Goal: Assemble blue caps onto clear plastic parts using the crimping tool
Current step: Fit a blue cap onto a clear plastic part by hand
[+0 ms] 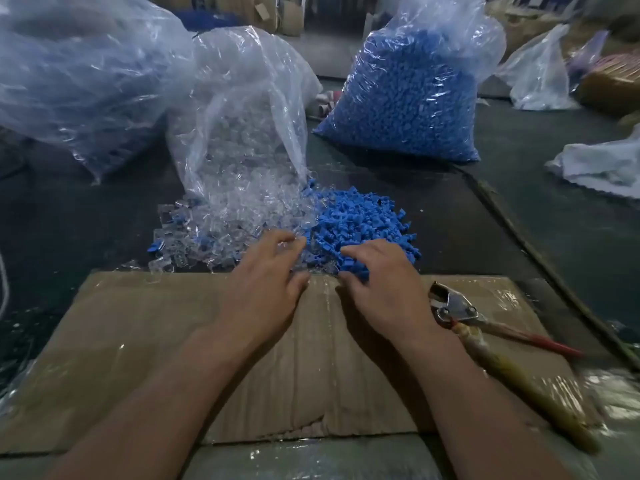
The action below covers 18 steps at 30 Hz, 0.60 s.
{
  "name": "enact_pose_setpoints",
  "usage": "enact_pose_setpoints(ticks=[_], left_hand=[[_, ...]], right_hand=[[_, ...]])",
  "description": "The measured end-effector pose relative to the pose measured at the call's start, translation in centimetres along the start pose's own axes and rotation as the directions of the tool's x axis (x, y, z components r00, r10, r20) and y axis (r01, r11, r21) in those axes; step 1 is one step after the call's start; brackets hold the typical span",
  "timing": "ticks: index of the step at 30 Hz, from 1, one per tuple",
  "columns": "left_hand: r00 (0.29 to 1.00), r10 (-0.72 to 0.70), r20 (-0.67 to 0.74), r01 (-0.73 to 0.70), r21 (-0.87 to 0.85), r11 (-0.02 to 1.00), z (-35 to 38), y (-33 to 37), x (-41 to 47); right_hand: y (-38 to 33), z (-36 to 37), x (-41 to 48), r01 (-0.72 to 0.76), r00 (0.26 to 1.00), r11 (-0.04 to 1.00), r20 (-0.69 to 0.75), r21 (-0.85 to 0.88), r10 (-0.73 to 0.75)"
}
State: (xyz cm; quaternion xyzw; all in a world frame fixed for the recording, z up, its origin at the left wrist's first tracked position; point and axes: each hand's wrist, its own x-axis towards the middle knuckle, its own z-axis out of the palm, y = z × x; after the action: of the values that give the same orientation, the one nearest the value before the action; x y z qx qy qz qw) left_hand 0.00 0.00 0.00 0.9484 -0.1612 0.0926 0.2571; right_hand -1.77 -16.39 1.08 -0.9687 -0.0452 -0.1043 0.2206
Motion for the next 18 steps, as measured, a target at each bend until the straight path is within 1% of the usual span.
enact_pose_setpoints(ticks=[1, 3, 8, 11, 13, 15, 18], left_hand=[[1.0, 0.022, -0.006, -0.022, 0.024, 0.999, 0.1, -0.1, 0.1], [0.998, 0.057, -0.035, -0.056, 0.019, 0.998, 0.1, -0.2, 0.1], [0.994, 0.051, -0.095, -0.053, -0.016, 0.998, 0.0, -0.4, 0.2], [0.992, 0.05, -0.117, -0.056, -0.049, 0.997, 0.0, -0.3, 0.1], [0.99, 0.023, -0.136, -0.036, -0.096, 0.995, 0.0, -0.4, 0.2], [0.984, -0.039, -0.174, 0.003, -0.203, 0.979, -0.1, -0.5, 0.2], [0.967, -0.157, -0.199, 0.077, -0.361, 0.929, -0.7, -0.4, 0.4]], right_hand=[[-0.1, 0.2, 0.1, 0.019, 1.0, 1.0, -0.006, -0.007, -0.019], [-0.4, 0.6, 0.4, 0.044, 0.999, 0.998, -0.012, -0.04, -0.044], [-0.5, 1.1, 0.9, 0.064, 0.998, 0.994, 0.0, -0.089, -0.064], [-0.4, 1.2, 0.9, 0.055, 0.998, 0.996, 0.005, -0.076, -0.055], [-0.3, 1.0, 0.9, 0.037, 0.999, 0.997, -0.019, -0.074, -0.039], [0.0, 0.7, 0.8, 0.006, 0.999, 0.997, -0.043, -0.078, -0.01], [0.4, 0.5, 0.8, -0.024, 1.0, 0.993, 0.011, -0.117, 0.026]])
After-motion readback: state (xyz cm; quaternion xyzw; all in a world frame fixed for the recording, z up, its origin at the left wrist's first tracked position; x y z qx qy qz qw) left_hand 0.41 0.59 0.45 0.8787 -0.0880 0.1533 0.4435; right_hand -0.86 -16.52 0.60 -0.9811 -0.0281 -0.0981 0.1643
